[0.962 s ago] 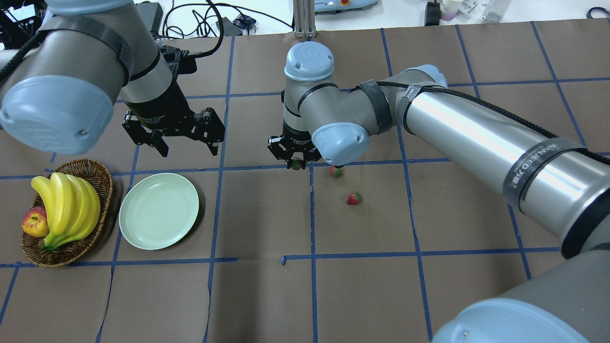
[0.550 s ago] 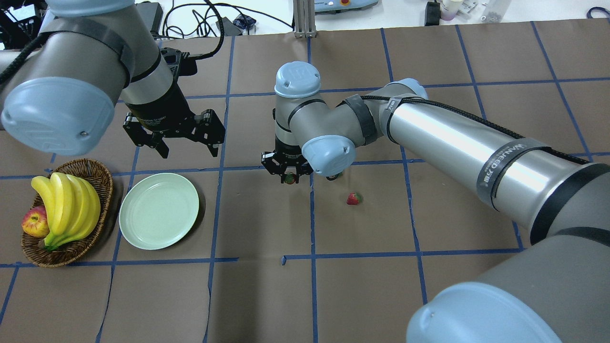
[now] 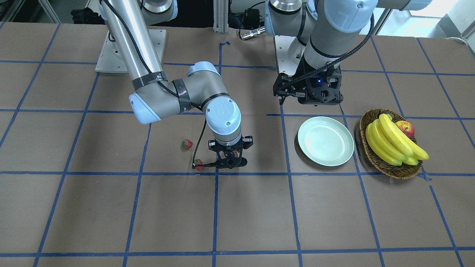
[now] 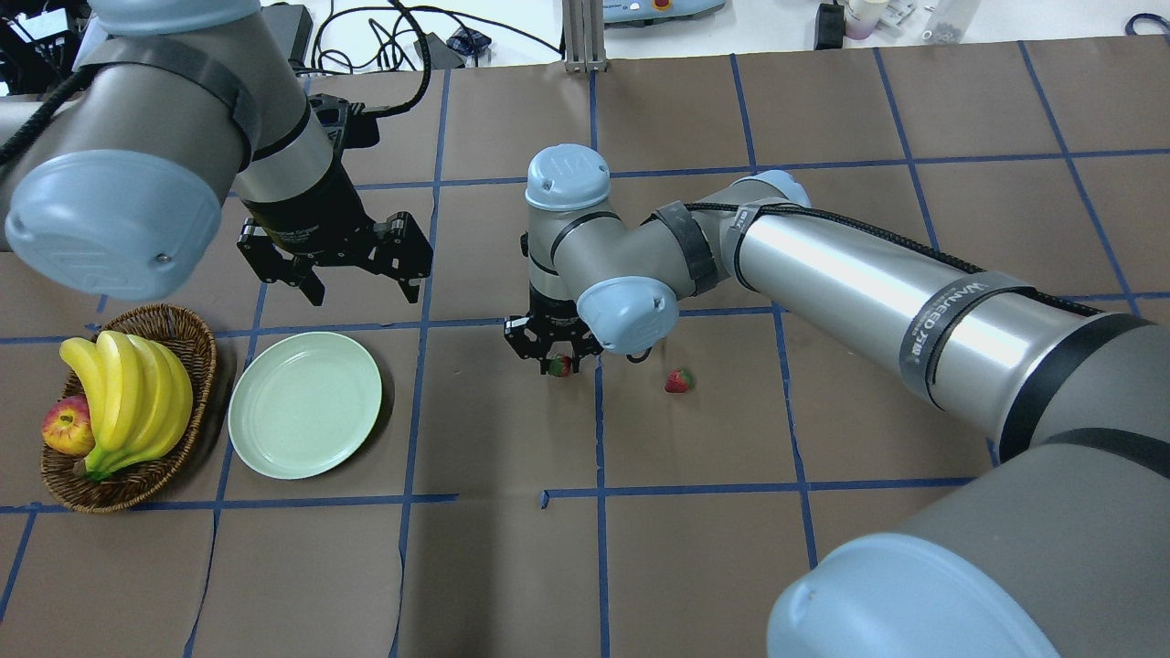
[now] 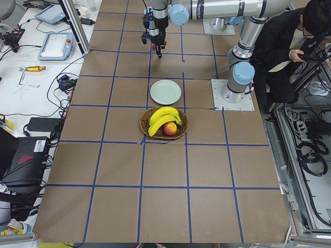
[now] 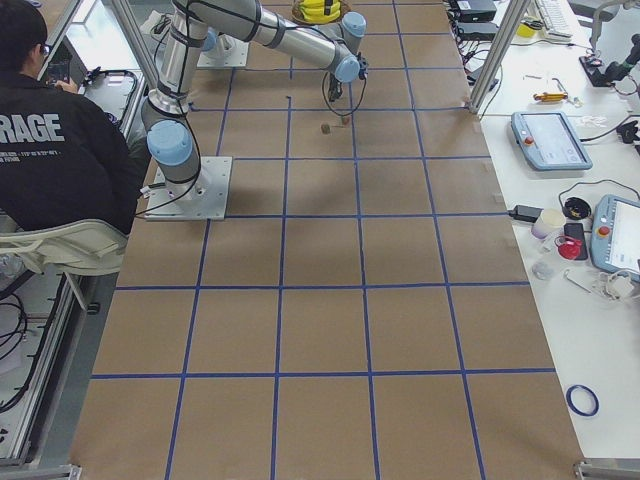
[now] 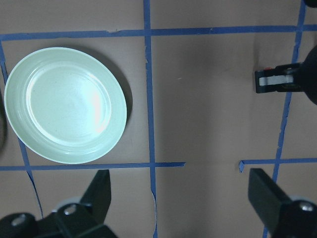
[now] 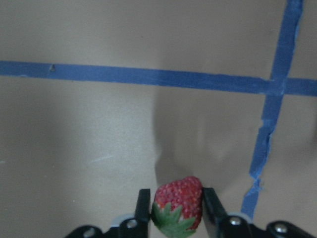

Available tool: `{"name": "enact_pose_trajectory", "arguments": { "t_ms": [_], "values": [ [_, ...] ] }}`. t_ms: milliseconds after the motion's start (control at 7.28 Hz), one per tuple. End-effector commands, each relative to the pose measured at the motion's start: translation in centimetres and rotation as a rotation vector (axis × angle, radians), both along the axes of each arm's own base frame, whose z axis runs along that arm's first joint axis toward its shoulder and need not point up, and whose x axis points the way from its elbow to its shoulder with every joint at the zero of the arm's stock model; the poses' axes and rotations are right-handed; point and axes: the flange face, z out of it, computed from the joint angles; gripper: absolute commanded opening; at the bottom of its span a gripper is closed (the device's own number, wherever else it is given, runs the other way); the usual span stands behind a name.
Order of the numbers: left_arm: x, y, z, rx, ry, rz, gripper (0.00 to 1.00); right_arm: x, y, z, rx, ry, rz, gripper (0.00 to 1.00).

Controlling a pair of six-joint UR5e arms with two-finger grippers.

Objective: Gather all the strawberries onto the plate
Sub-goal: 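Carry the strawberry toward the plate and open the right gripper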

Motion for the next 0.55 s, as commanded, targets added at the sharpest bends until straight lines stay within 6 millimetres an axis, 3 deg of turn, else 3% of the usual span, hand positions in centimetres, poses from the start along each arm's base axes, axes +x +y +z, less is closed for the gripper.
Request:
{"name": "enact_pose_trajectory", "arguments": {
  "t_ms": [0,137,412],
  "values": [
    [0.0,0.0,-0.1,0.002,0.000,-0.001,1.00,0.4,0.6,1.3,-0.014,-0.005,0.011,1.00],
    [0.0,-0.1,-0.2,0.003,0.000,-0.001,1.00,0.2,0.7,2.7,-0.029,0.002,0.013,1.00],
    [0.1,-0.1,0.0,0.000,-0.001,-0.001,1.00,-0.9,0.0,7.5,-0.109,-0.015,-0.006,1.00]
  ]
}}
